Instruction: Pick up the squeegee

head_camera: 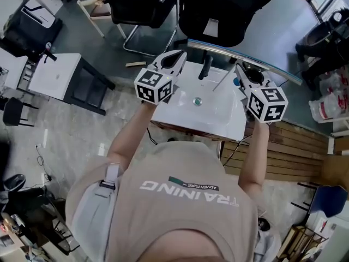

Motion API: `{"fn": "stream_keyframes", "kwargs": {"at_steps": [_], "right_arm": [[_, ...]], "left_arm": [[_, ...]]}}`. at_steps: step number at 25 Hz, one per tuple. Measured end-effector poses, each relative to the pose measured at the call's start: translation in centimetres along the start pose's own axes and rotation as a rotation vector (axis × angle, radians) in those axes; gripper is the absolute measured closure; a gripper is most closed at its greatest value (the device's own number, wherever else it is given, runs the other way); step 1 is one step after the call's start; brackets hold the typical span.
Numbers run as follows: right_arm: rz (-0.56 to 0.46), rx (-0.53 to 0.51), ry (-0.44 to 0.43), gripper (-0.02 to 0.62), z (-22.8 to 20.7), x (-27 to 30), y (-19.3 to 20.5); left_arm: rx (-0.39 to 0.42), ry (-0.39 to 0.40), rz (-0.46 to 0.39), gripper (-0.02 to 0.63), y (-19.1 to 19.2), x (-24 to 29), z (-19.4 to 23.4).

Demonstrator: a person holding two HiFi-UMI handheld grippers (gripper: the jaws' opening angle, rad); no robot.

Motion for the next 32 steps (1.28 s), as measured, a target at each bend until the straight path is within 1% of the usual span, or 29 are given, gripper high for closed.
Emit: {"fn": "stream_keyframes", "kwargs": {"at_steps": [5,13,26,32], "right_arm": [[0.003,0.004,-0.004,0.492,0.2,0.0,0.3],[0.001,0.016,-0.007,0.492,0.3,0.1,0.3],[0.016,0.021,-0.011,0.492,0.7,-0.1,0.5],[0.021,0.022,-0.014,0.492,1.1,-0.1,0.7]], "left_arm": [[0.002,-0.004,0.005,0.594,0.2,-0.4,0.1],[0.006,0.012,-0.002,0.594,-0.4,0.0,0.0],[0.003,0.044,0.014,0.594,0.2,0.7,-0.4],[-0.007,0.046,0.028,0.594,0.9,0.7,-0.2]]}}
Point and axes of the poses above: the fingertips, and each gripper's own axes: x forward along the fingers, z to its left, y out of its underside, the point moved 3 cm from there along -x, backward along the fingers
